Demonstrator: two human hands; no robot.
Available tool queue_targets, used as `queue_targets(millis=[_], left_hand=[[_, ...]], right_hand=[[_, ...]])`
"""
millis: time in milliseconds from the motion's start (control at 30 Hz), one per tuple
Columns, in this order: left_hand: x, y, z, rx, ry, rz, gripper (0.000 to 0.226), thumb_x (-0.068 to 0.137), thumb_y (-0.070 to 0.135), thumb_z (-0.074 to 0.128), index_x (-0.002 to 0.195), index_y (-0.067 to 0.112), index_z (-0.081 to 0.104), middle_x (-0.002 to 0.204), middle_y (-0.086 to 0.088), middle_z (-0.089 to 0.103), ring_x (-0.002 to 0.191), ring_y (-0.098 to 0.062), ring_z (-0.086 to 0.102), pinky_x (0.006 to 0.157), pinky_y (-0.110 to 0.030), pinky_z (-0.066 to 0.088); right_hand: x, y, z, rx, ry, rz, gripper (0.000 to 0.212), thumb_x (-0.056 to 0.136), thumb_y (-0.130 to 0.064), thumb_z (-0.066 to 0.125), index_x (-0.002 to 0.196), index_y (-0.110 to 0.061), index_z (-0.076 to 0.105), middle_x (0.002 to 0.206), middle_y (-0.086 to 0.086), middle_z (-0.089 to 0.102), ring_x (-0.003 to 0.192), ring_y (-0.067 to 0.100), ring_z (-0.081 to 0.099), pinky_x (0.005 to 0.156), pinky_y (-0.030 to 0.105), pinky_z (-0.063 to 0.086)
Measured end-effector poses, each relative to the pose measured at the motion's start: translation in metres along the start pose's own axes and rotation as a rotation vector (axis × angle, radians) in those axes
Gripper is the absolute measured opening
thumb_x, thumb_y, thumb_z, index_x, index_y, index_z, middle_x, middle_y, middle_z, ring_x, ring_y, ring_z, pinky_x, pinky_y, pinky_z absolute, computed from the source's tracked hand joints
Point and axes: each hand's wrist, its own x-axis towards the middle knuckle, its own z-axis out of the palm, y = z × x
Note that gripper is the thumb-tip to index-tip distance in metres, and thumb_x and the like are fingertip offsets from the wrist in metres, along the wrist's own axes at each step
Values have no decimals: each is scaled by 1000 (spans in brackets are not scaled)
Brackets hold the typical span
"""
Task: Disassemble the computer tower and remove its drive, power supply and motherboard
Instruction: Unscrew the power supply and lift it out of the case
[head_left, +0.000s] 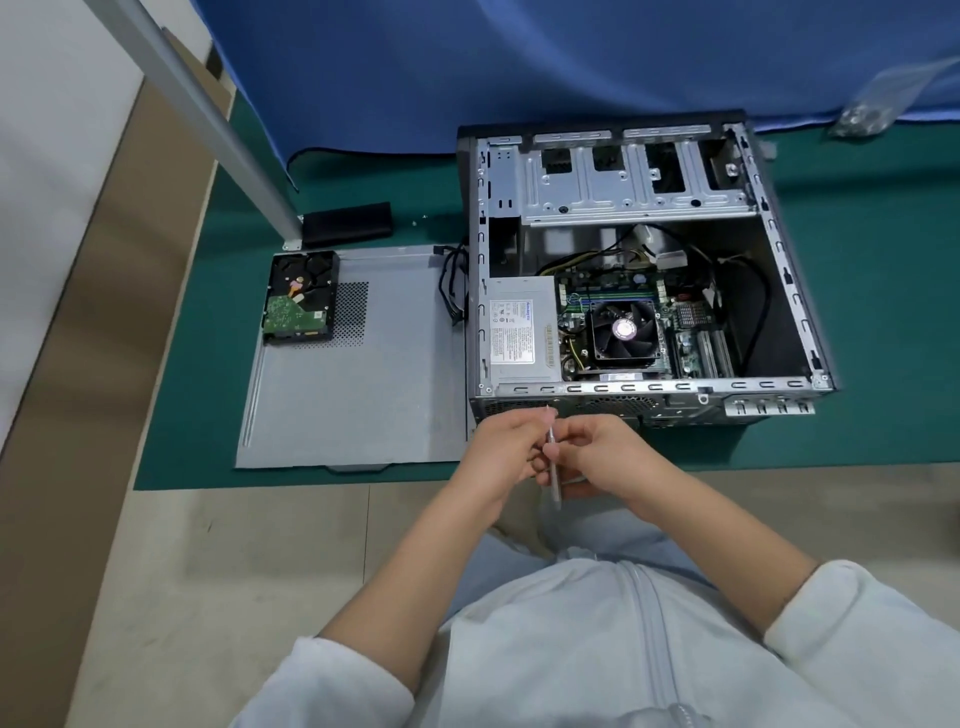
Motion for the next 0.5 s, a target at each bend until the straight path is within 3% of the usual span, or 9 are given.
queue_targets(millis=[167, 367, 500], left_hand=[[4, -4, 11, 19, -13, -6, 18, 96, 8, 51, 91, 19, 65, 69, -8, 50, 51, -10, 40, 59, -24, 41], [8, -5, 10, -52, 15, -19, 17, 95, 8, 53, 91, 19, 65, 69, -6, 54, 43, -5, 42, 55, -23, 41], [12, -5, 9, -71, 11, -14, 15, 94, 8, 53, 93, 18, 65, 64, -3, 54, 42, -5, 41, 51, -21, 42]], right_hand=[[1, 3, -3, -59, 26, 28, 22, 100, -2, 39, 90, -6, 58, 80, 12, 62, 68, 21, 61, 73, 37, 54], [3, 0, 0, -54, 24, 5, 24, 100, 0, 35, 92, -4, 57, 76, 9, 60, 60, 18, 59, 57, 25, 53], [5, -2, 0, -46, 27, 11, 24, 100, 0, 34, 103, -1, 58, 75, 8, 60, 60, 18, 59, 58, 25, 53]])
